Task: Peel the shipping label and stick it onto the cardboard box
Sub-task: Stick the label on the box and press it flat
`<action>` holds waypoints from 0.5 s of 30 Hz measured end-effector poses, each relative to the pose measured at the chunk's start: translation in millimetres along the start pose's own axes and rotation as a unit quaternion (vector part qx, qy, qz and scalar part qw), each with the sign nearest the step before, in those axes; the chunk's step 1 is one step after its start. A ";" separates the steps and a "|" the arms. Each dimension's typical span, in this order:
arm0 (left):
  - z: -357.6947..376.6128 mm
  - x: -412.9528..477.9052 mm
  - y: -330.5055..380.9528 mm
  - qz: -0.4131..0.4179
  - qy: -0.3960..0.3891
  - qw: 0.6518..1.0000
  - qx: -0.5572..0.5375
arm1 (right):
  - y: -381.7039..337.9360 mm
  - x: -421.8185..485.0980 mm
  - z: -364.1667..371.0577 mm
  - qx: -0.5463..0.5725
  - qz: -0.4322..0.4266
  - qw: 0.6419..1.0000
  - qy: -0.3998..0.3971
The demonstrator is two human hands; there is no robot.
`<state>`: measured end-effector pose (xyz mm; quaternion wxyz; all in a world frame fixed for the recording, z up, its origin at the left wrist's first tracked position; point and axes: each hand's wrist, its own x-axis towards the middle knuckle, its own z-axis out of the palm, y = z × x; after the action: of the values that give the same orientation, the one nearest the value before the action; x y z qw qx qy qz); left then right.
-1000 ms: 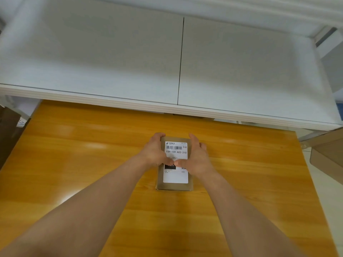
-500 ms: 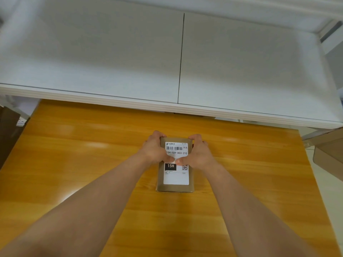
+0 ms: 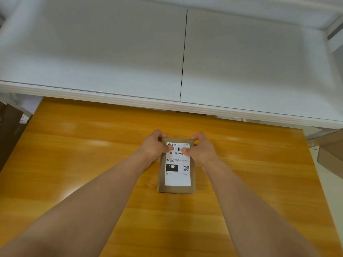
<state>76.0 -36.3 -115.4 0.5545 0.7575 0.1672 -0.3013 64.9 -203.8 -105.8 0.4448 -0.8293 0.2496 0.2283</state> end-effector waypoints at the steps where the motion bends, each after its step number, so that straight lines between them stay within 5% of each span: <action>1: 0.9 -0.5 -0.5 0.004 0.000 1.000 0.003 | 0.2 1.3 0.0 -0.009 -0.007 1.000 0.015; 5: 4.7 -2.6 -4.6 0.010 0.008 1.000 0.016 | 5.5 4.6 -2.0 -0.028 -0.025 0.998 0.055; 11: 9.3 -1.1 -17.8 0.001 -0.016 0.983 0.181 | 18.9 -1.8 0.2 -0.007 -0.068 0.993 -0.093; 15: 12.1 -0.3 -22.0 0.013 -0.016 0.987 0.157 | 22.7 -3.1 3.9 -0.008 -0.092 0.993 -0.073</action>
<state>59.6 -40.4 -134.0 0.4356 0.8322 0.0992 -0.3284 47.9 -210.7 -120.0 0.4742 -0.8333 0.1373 0.2488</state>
